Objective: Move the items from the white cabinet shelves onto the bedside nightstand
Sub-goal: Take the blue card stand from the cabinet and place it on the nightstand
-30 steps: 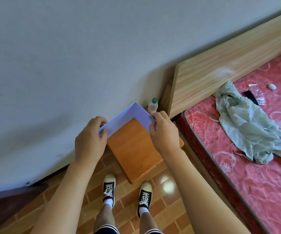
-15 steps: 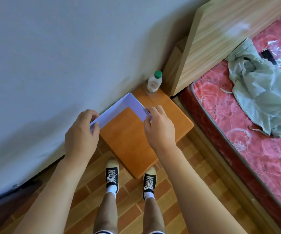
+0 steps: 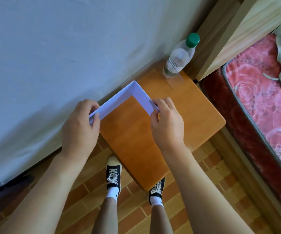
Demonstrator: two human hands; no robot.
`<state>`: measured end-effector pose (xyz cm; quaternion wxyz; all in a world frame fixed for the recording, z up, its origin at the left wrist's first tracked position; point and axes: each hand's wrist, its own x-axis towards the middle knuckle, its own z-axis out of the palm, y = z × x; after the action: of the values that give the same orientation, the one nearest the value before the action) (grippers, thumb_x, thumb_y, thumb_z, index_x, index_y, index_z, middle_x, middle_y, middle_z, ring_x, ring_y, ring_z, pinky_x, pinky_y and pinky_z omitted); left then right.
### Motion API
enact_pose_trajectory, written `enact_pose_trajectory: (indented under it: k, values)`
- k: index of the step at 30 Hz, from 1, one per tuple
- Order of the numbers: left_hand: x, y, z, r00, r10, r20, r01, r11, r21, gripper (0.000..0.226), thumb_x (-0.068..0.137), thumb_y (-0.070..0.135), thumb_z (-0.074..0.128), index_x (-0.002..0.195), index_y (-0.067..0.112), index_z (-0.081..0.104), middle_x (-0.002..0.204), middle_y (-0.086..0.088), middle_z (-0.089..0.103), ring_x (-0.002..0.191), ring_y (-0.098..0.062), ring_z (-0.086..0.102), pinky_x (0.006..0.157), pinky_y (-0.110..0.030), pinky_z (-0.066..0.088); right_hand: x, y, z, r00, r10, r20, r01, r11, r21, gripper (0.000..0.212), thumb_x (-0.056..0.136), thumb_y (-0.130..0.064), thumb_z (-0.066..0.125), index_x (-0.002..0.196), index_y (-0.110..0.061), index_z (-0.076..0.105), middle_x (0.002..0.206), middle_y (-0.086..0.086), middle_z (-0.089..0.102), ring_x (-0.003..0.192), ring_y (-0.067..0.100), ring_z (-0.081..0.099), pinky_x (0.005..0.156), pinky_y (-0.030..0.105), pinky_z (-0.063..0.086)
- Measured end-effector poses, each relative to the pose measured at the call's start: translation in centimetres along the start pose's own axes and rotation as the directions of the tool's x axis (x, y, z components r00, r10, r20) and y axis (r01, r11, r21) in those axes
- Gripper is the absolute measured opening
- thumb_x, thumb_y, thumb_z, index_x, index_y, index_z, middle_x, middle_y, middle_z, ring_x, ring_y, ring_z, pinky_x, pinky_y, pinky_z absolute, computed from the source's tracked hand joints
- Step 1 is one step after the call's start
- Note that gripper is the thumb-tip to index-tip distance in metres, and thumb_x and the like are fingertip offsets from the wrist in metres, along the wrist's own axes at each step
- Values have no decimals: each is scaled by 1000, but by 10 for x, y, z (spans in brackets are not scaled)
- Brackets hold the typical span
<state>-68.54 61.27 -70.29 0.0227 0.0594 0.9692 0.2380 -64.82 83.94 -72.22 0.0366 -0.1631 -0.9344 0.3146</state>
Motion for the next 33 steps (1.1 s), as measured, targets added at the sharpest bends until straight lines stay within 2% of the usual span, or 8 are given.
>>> enact_pose_trajectory:
  k: [2, 5, 8, 14, 23, 33]
  values:
    - [3, -9, 8, 1000, 6, -10, -6, 1000, -8, 12, 98, 7, 60, 108, 13, 60, 101, -3, 65, 79, -18, 55, 59, -20, 33, -1, 5, 10, 1000, 0, 6, 0, 1000, 5, 27, 99, -8, 55, 120, -16, 70, 104, -6, 58, 74, 17, 54, 58, 40, 51]
    - [9, -20, 19, 999, 15, -34, -15, 1000, -13, 11, 98, 7, 60, 106, 14, 59, 99, -2, 64, 79, -26, 58, 61, -36, 44, 1, 9, 22, 1000, -13, 6, 13, 1000, 21, 27, 99, -7, 55, 120, -15, 70, 104, -7, 58, 72, 16, 52, 57, 40, 50]
    - [12, -28, 25, 998, 17, -56, -17, 1000, -13, 12, 98, 7, 60, 105, 15, 59, 99, -2, 63, 80, -28, 59, 62, -43, 50, 4, 10, 31, 1000, -26, 5, 26, 999, 31, 27, 99, -7, 56, 121, -15, 70, 104, -6, 58, 72, 16, 52, 58, 39, 50]
    - [11, -42, 31, 998, -4, -65, 2, 1000, -31, 14, 96, 6, 60, 106, 16, 58, 101, 0, 63, 86, -28, 59, 65, -45, 51, 10, 12, 42, 998, -63, 16, 63, 998, 18, 27, 100, -9, 55, 121, -16, 70, 105, -6, 59, 73, 16, 53, 57, 42, 51]
    - [10, -50, 38, 997, -7, -81, 3, 999, -46, 15, 96, 4, 60, 105, 14, 58, 100, -2, 62, 84, -29, 58, 64, -47, 51, 14, 12, 49, 995, -89, 42, 89, 996, 13, 27, 101, -9, 54, 122, -15, 70, 107, -7, 59, 74, 15, 53, 59, 38, 51]
    - [10, -56, 44, 996, -20, -85, 12, 996, -91, 12, 98, 5, 59, 107, 12, 59, 101, -3, 63, 88, -29, 60, 71, -48, 52, 12, 12, 53, 996, -71, 57, 72, 997, -3, 29, 101, -10, 56, 126, -17, 68, 109, -8, 59, 77, 13, 55, 59, 36, 53]
